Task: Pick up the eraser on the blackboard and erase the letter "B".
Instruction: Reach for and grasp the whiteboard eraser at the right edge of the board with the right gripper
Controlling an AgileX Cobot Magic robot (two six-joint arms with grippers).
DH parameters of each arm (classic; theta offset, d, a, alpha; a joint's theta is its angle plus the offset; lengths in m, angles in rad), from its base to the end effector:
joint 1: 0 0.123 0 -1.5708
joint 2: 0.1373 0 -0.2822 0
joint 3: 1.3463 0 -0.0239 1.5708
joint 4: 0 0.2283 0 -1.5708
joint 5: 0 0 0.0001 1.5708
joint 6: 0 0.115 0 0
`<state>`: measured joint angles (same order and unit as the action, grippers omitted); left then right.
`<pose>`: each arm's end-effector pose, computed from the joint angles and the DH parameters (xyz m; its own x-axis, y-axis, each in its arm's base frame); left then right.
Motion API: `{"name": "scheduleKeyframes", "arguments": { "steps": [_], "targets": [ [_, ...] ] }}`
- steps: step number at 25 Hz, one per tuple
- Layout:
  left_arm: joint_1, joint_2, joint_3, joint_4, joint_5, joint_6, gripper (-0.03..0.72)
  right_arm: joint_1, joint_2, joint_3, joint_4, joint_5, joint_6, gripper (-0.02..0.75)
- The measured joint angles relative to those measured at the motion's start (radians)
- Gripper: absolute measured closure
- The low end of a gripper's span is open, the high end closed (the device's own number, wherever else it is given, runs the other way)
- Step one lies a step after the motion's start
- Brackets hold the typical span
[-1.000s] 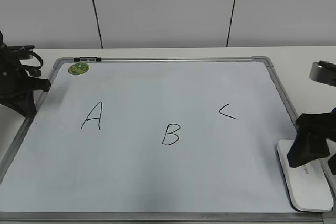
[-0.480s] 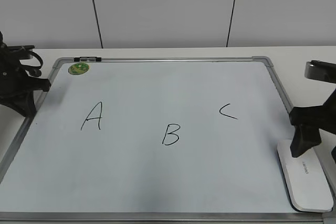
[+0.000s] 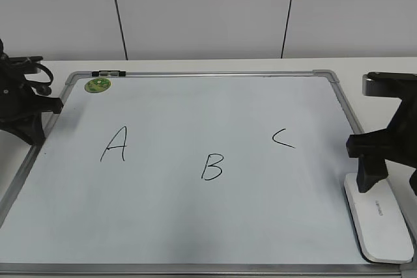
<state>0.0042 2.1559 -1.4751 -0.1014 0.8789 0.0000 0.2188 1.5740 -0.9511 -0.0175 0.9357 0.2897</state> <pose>0.4007 -0.0073 0.1127 -0.9931 -0.0688 -0.0954 -0.0608 0.9946 -0.0839 0.2535 0.0547 0.1920 -0.9931 0.0616 -0.0993 0.0605 0.9981 0.0139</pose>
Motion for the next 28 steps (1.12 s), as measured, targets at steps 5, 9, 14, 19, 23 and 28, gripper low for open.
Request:
{"name": "scheduleKeyframes", "arguments": {
  "steps": [5, 9, 14, 19, 23, 28],
  "targets": [
    [0.000, 0.000, 0.000, -0.002, 0.000, 0.000, 0.638, 0.000, 0.000, 0.000, 0.001, -0.002, 0.011, 0.150],
    [0.000, 0.000, 0.000, -0.002, 0.000, 0.000, 0.636, 0.000, 0.000, 0.000, 0.018, -0.008, 0.012, 0.142],
    [0.000, 0.000, 0.000, -0.003, 0.000, 0.000, 0.634, 0.000, 0.006, 0.000, 0.018, -0.008, 0.012, 0.071],
    [0.002, 0.000, 0.000, -0.005, 0.000, 0.000, 0.634, 0.000, 0.081, -0.002, 0.018, 0.004, 0.017, 0.065],
    [0.002, 0.000, 0.000, -0.005, 0.000, 0.000, 0.633, 0.000, 0.138, -0.002, 0.011, 0.005, 0.019, 0.065],
    [0.002, 0.000, 0.000, -0.005, 0.000, 0.000, 0.633, 0.000, 0.141, -0.002, 0.011, 0.003, 0.019, 0.071]
  ]
}}
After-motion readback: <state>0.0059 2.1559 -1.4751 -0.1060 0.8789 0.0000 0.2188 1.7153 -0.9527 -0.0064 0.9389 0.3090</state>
